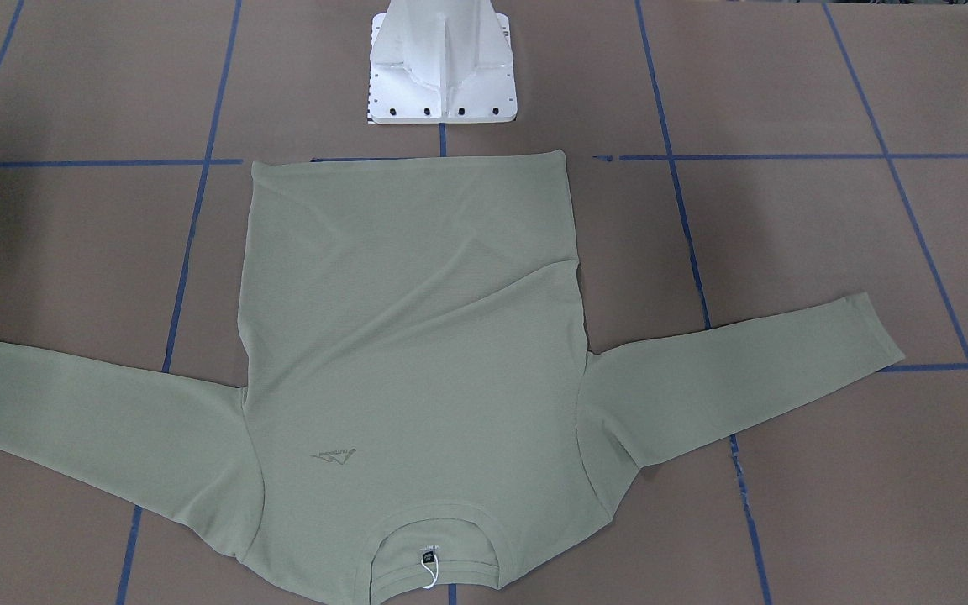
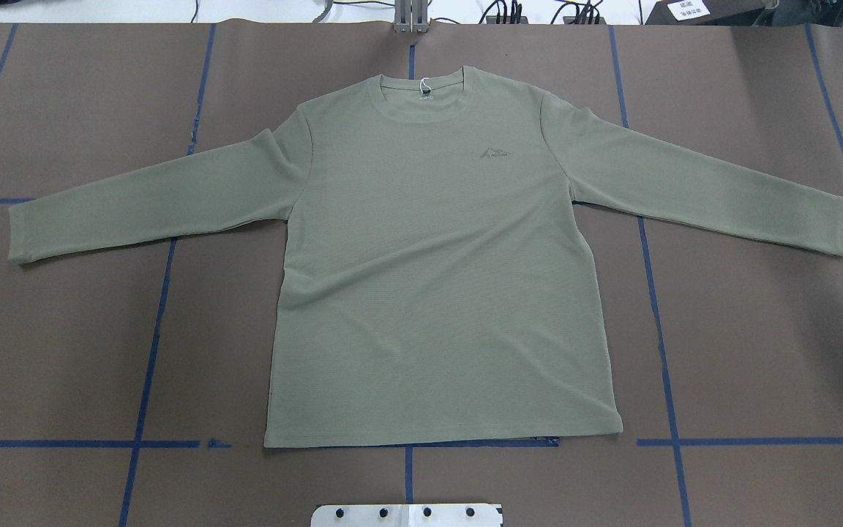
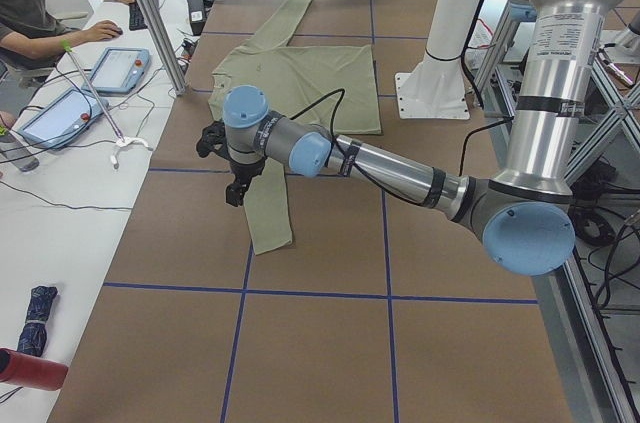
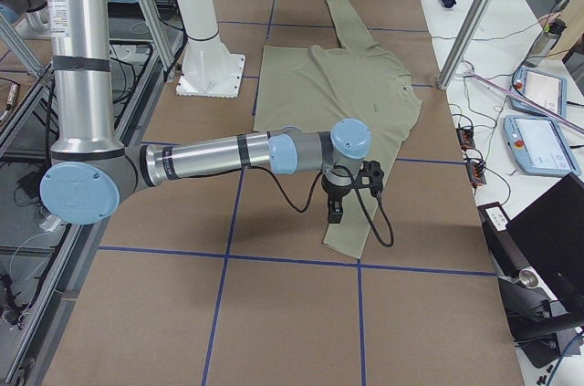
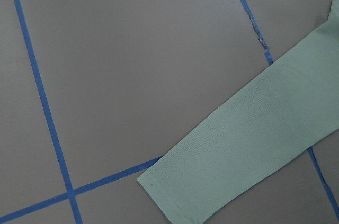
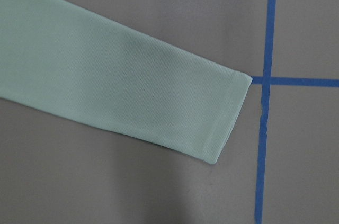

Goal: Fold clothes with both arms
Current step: 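Lower the right gripper onto the cuff of the sleeve nearest it and grasp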

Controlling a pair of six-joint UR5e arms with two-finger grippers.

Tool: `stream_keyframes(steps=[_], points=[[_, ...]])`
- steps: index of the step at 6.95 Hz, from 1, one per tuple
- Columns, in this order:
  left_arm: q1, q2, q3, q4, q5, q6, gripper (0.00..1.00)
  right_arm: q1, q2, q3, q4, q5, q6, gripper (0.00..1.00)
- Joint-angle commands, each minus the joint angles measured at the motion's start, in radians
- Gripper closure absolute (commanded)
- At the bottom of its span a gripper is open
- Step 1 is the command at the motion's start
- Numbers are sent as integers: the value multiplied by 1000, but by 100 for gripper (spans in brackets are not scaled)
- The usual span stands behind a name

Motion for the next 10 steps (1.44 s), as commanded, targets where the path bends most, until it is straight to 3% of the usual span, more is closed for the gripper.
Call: stream_keyframes(steps=[1,3,4,10], points=[[2,0,0,-2,-13,-1,0,-50,31,-196,309,-6,215,8],[2,0,0,-2,-19,1,0,-61,145,-399,350,-1,269,14],[2,0,0,-2,-19,-1,0,-61,184,-450,350,-1,278,16],[2,-3,0,-2,-19,-1,0,-64,215,-519,350,-5,278,18]])
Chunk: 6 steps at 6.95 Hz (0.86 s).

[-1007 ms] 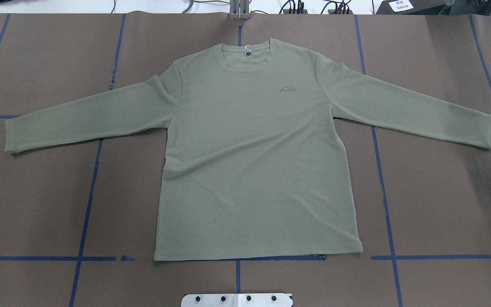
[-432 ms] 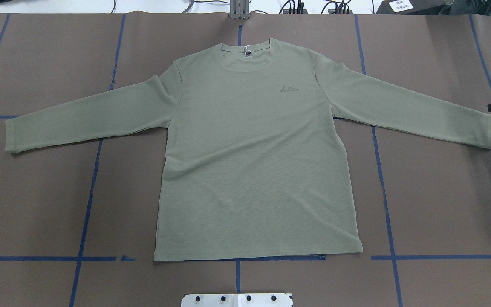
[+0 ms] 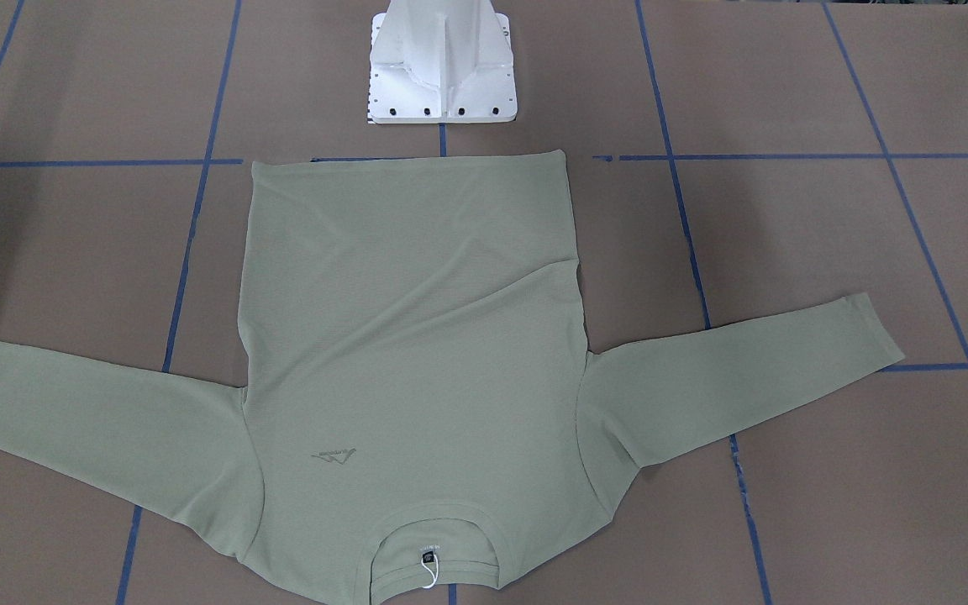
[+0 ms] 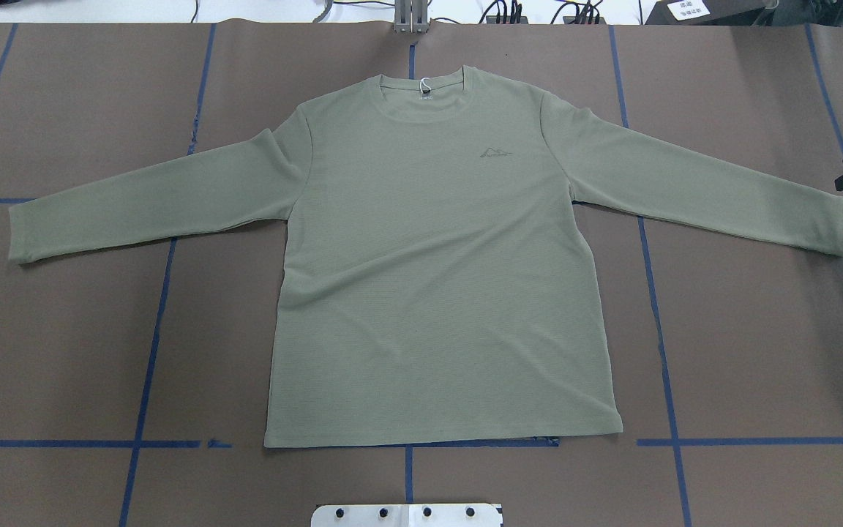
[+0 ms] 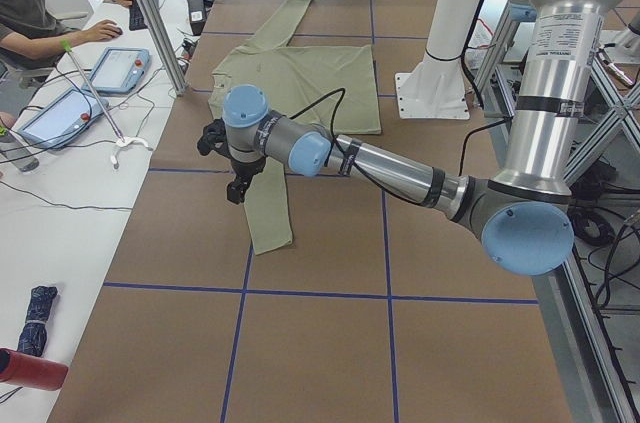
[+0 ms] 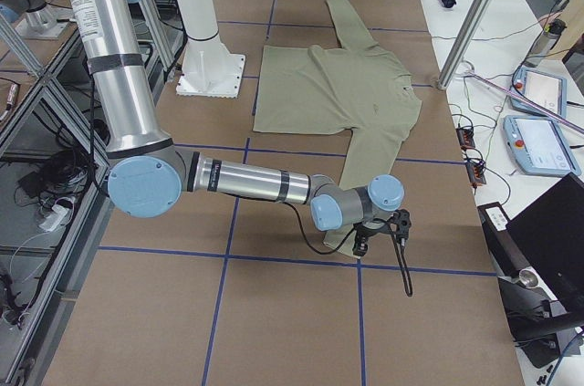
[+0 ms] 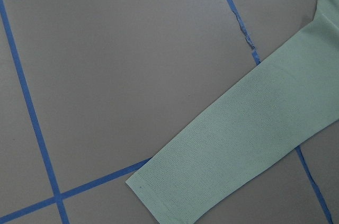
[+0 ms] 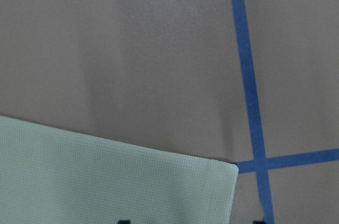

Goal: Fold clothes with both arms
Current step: 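Lower the right gripper onto the cuff of the sleeve nearest it and grasp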

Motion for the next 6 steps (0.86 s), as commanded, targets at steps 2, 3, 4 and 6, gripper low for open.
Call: stream_keyframes(steps=[2,3,4,6], points=[[0,-2,0,0,0,0,0,-3,5,-16,0,-3,0,20],[0,-3,0,0,0,0,0,-5,31,-51,0,-3,0,20],[0,-3,0,0,0,0,0,-14,45,-73,0,-6,-1,21],[0,-6,0,0,0,0,0,-28,50,-103,0,-9,-1,24]])
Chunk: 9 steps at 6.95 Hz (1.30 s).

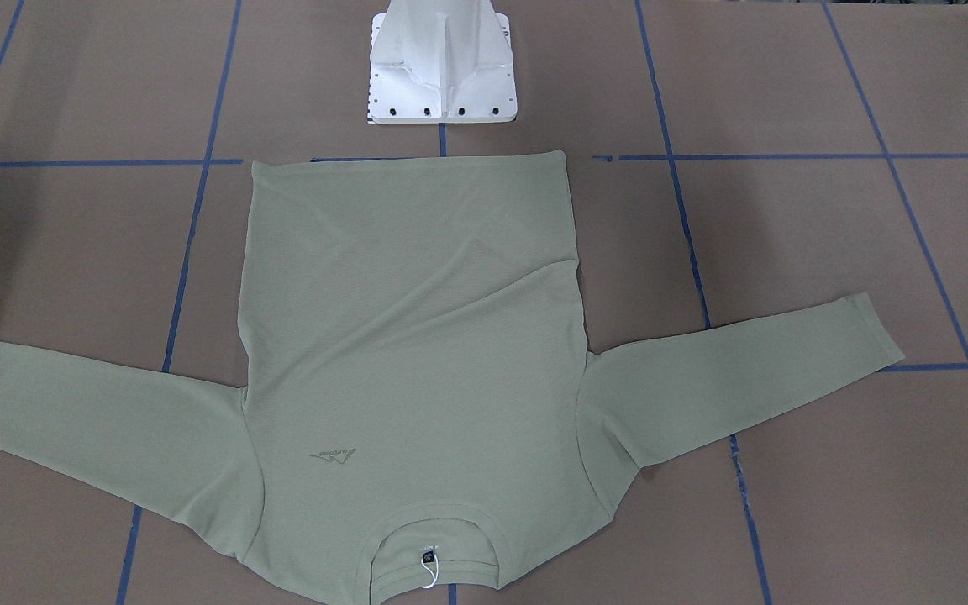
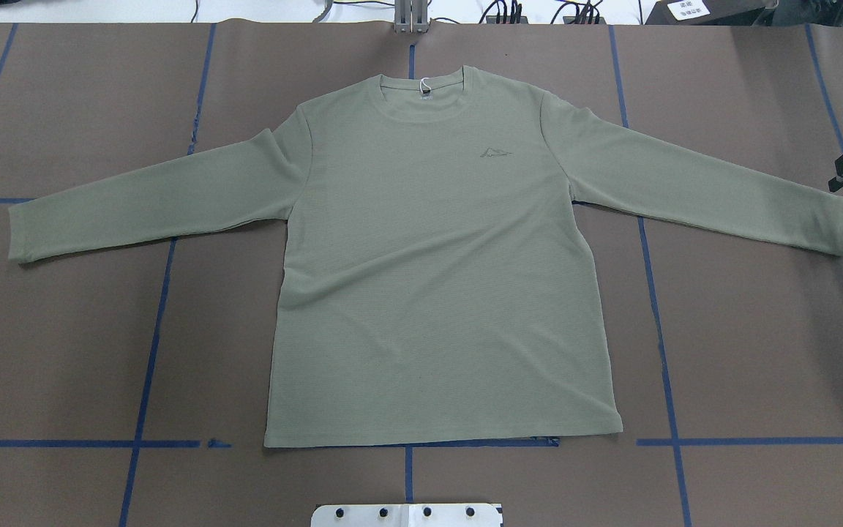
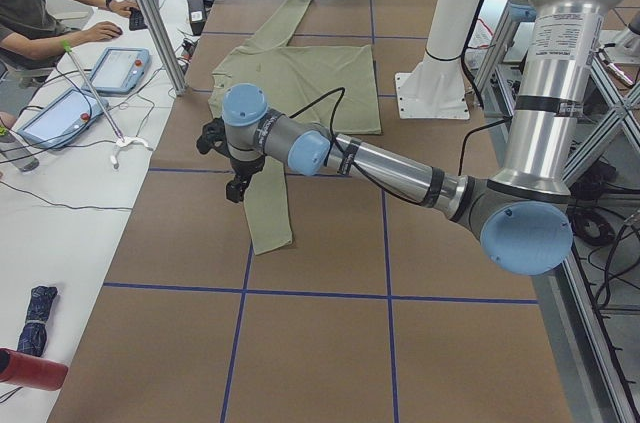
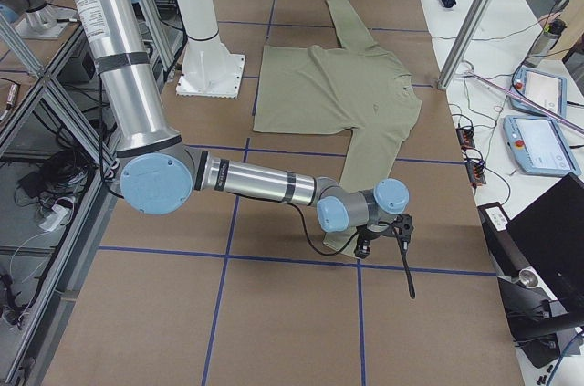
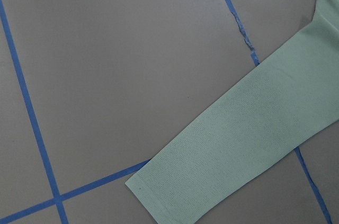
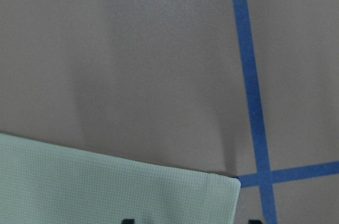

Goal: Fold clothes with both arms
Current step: 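Lower the right gripper onto the cuff of the sleeve nearest it and grasp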

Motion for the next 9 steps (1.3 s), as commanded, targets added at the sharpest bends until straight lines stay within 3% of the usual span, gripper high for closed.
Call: stream_keyframes(steps=[1,9], points=[[0,-2,0,0,0,-2,0,-17,16,-44,0,-3,-2,26],[0,-3,-8,0,0,0,0,-22,49,-112,0,-4,-5,36]])
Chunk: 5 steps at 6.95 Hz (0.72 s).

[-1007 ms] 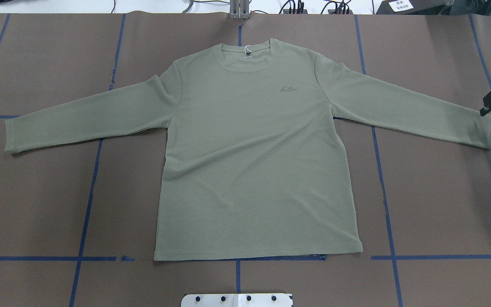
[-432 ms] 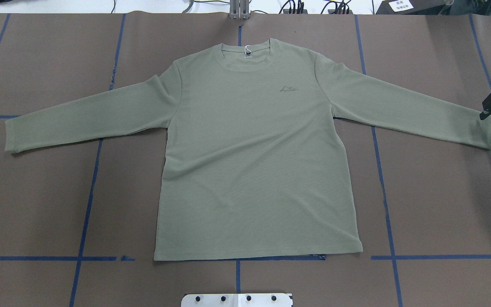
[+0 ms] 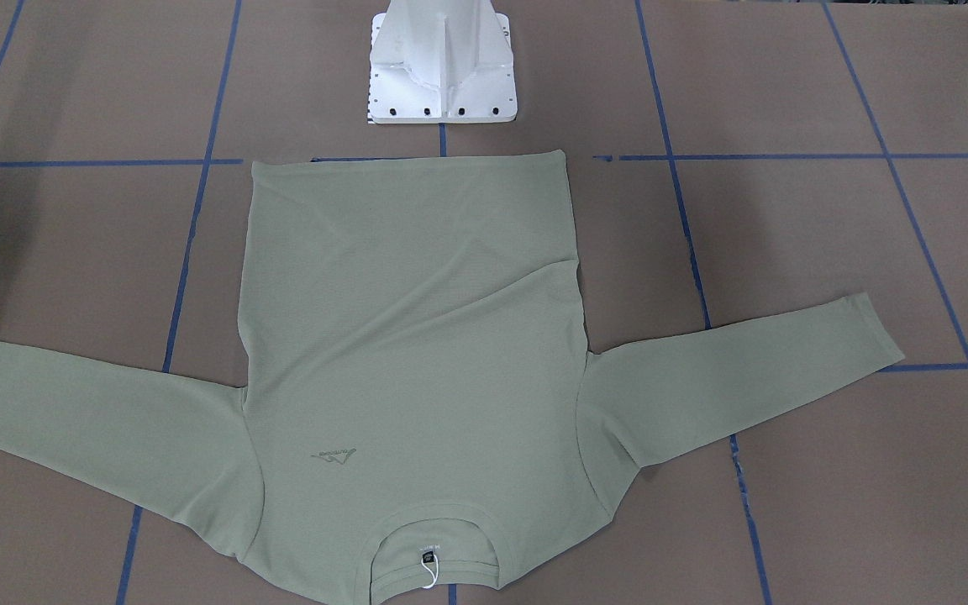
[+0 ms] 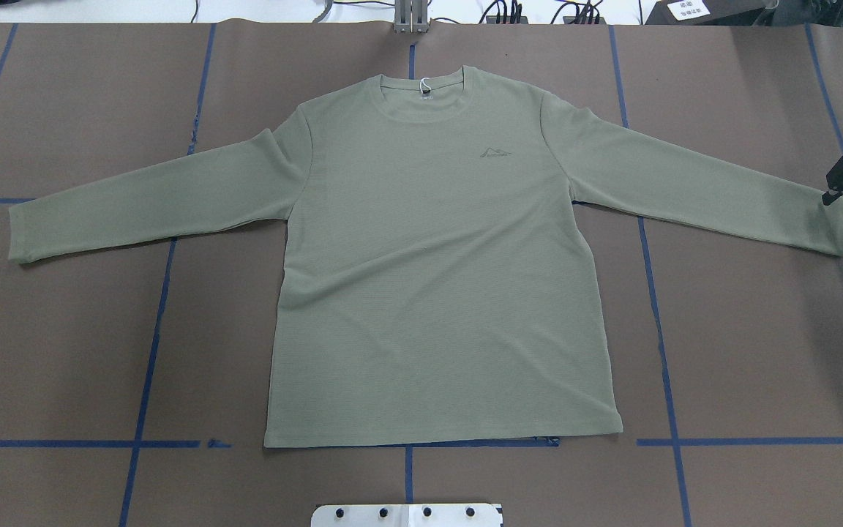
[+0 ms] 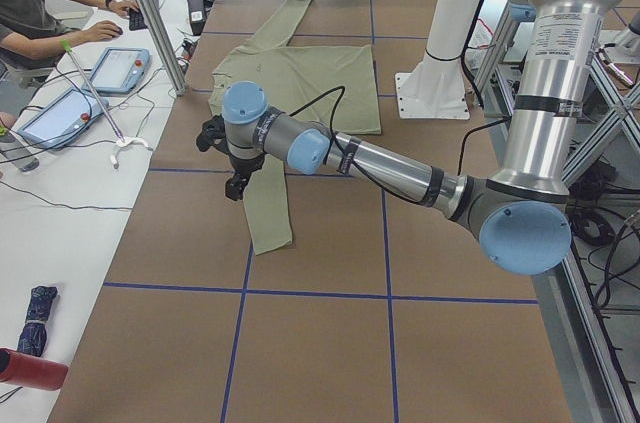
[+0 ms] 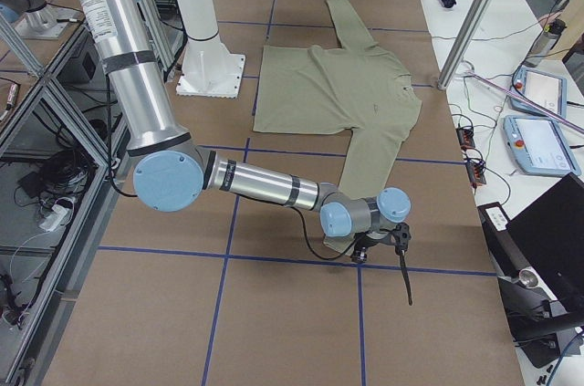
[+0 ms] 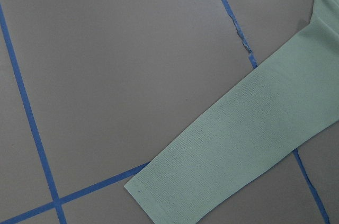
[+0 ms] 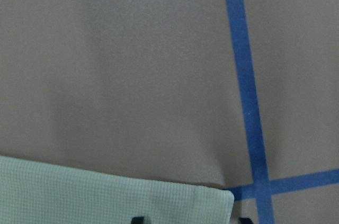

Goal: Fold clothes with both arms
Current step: 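Lower the right gripper onto the cuff of the sleeve nearest it and grasp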

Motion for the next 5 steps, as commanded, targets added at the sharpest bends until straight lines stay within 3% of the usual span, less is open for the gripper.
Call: stream_keyframes(steps=[1,3,5], points=[[0,0,-4,0,-2,0,0,0,7,-12,0,0,0,41],[0,2,-2,0,-2,0,0,0,7,-21,0,1,-2,52],[0,2,-2,0,-2,0,0,0,7,-28,1,3,-3,54]])
